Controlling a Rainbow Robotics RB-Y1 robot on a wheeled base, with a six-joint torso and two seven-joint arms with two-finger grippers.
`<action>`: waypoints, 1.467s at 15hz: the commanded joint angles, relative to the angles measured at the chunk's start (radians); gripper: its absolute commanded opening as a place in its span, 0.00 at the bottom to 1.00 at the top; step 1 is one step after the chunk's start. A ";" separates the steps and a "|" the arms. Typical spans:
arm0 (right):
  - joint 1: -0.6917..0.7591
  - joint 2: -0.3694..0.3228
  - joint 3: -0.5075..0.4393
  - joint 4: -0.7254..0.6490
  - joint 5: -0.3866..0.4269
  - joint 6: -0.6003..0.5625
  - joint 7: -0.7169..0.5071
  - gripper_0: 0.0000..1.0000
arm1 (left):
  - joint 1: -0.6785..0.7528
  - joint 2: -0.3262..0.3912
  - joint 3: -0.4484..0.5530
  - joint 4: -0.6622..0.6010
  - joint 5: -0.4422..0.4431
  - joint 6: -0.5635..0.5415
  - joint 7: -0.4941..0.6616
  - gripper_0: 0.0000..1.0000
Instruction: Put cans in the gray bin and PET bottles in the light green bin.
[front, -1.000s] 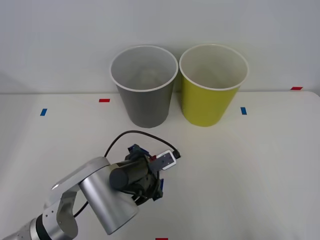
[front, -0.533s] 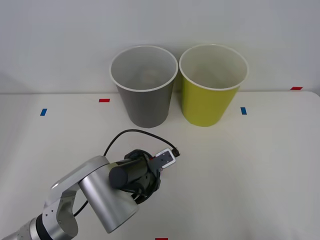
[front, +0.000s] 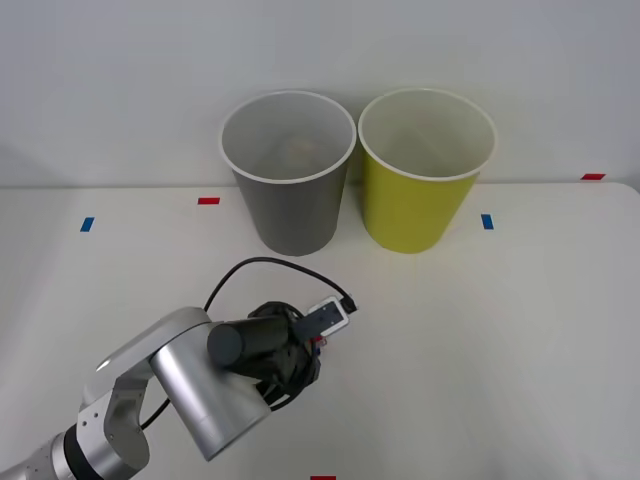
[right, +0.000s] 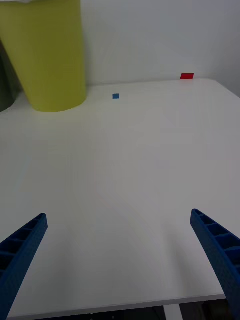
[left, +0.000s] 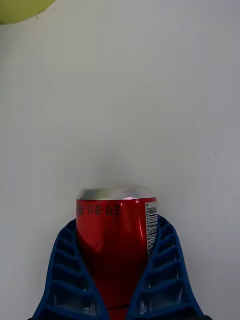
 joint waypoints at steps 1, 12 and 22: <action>0.000 0.000 0.000 0.000 0.000 0.000 0.000 1.00 | 0.031 0.027 0.029 -0.082 -0.001 0.000 0.011 0.00; 0.000 0.000 0.000 0.000 0.000 0.000 0.000 1.00 | 0.334 0.122 0.388 -0.513 0.016 -0.002 0.025 0.00; 0.000 0.000 0.000 0.000 0.000 0.000 0.000 1.00 | 0.416 0.053 0.862 -0.617 0.264 -0.072 0.045 0.00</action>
